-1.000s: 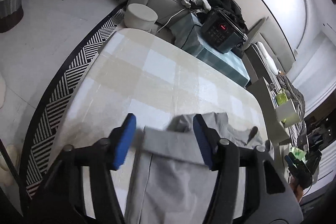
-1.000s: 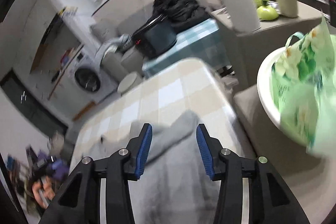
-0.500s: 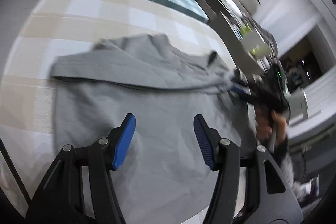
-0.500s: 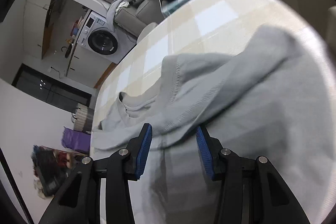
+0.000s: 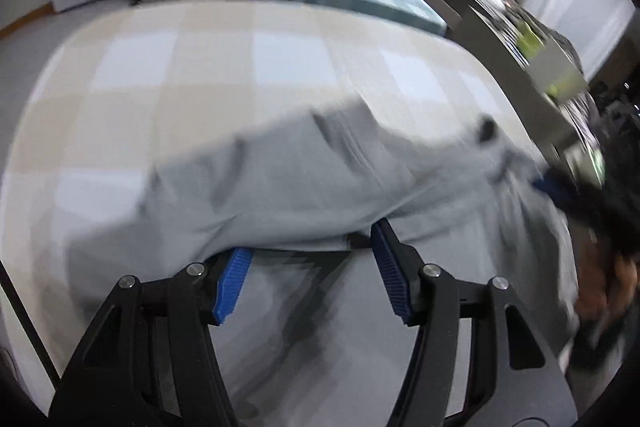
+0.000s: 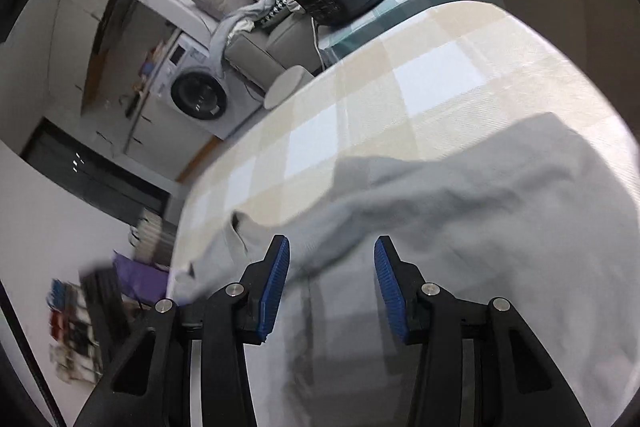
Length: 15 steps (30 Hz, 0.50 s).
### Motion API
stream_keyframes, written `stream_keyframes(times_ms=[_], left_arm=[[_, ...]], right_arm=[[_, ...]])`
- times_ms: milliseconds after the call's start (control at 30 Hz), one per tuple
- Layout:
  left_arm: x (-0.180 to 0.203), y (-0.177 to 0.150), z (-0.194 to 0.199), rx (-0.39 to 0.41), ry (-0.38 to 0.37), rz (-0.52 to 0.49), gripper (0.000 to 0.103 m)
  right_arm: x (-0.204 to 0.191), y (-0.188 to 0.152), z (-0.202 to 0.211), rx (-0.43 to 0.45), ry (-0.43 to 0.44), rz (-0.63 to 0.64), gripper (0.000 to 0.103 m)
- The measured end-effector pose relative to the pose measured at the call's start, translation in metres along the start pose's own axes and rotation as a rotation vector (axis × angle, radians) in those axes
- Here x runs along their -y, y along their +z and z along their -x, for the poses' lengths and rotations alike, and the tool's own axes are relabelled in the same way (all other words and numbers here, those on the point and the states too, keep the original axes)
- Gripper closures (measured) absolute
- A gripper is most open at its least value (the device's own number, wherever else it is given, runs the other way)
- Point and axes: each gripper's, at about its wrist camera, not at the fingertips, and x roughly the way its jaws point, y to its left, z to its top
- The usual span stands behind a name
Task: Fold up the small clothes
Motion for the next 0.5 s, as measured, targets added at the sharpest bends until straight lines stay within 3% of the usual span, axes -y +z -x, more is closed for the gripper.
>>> stream_keyframes(times_ms=[167,267,400,500], left_arm=[[-0.016,0.031,0.011,0.112,0.073,0.058,0.047],[-0.024,0.029,0.034,0.124,0.014,0.092,0.047],[-0.023,-0.002,0.067,0.125,0.026,0.053,0.047],[-0.041,-0.044,0.098,0.112,0.035,0.1,0.047]], right_arm=[[-0.002,-0.014,0.015,0.014,-0.052,0.054,0.057],[-0.004,-0.021,0.022,0.012,-0.078,0.084,0.057],[-0.004,-0.032,0.036,0.021,-0.103,0.102,0.057],[-0.002,-0.049,0.06,0.037,-0.148,0.141,0.057]])
